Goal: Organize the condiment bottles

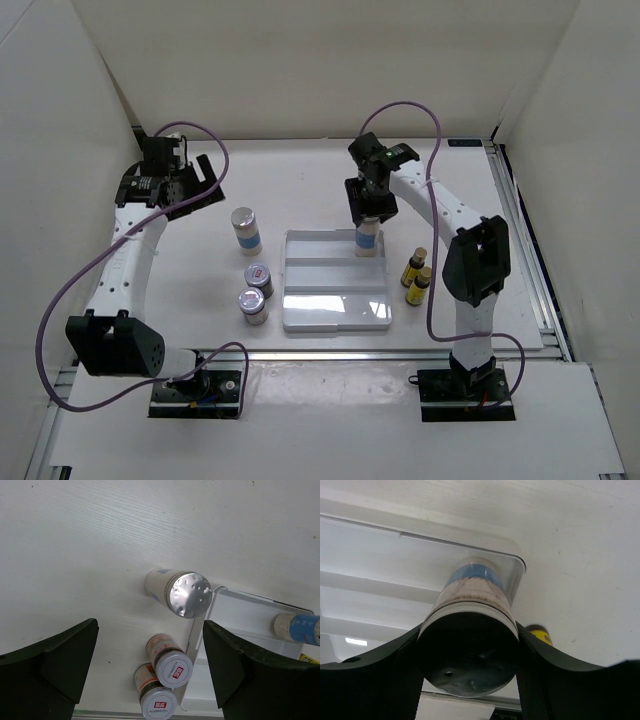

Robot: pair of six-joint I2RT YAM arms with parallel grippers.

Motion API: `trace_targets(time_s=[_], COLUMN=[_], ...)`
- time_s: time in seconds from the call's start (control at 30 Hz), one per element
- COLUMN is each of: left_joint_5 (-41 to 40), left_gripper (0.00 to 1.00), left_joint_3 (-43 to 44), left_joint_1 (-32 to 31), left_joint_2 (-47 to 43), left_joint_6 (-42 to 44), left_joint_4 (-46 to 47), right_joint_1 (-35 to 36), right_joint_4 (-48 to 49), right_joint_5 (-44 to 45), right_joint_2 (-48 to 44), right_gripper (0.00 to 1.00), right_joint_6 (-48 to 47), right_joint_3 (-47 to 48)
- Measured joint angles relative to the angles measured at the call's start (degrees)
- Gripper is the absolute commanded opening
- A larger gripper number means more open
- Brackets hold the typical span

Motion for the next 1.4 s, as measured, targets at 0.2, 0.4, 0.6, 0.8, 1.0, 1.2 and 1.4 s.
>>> trace_targets(time_s=[0.2,0.4,0.6,0.8,1.0,1.2,1.4], left_joint_5=[1.09,2.16,2.58,1.97,-1.07,-5.09,-5.84], left_gripper=[0.96,0.97,1.0,1.0,1.0,1.0,0.95], left_joint_3=[-0.2,-0.87,-1.53,-2.51,-2.78,-2.43,0.24], left_joint_1=[-0.66,-0.96,-3.85,-9.14,-11.45,-11.41,-11.41], left_joint_2=[0.76,2.73,3.37,5.4,9.6,14.14,18.93], left_joint_6=[-1.33,-1.9,-1.92,-1.22,-1.07,-1.6,-2.8], left_joint_4=[0.26,0.37,0.37,1.42,2.38,2.86,2.91], right_joint_1=[-0.98,-0.98,-0.98,-0.98,-1.27,-1.57,-2.91], right_joint_4=[-0.87,-1.03,-5.6,-8.31,-9.27,-9.35,-9.22], right_joint_5=[1.27,1.2,1.42,2.1,1.11,0.61,-0.09], right_joint_2=[1.66,1.7,1.75,0.98,-1.7,-3.48,-5.22], right_gripper=[0.03,0.87,1.0,1.0,1.0,1.0,1.0], right_joint_6=[0.66,1.2,1.7,2.19,2.14,2.1,2.1], right_joint_3=[0.04,0.04,5.16,17.84,19.41,15.8,14.29])
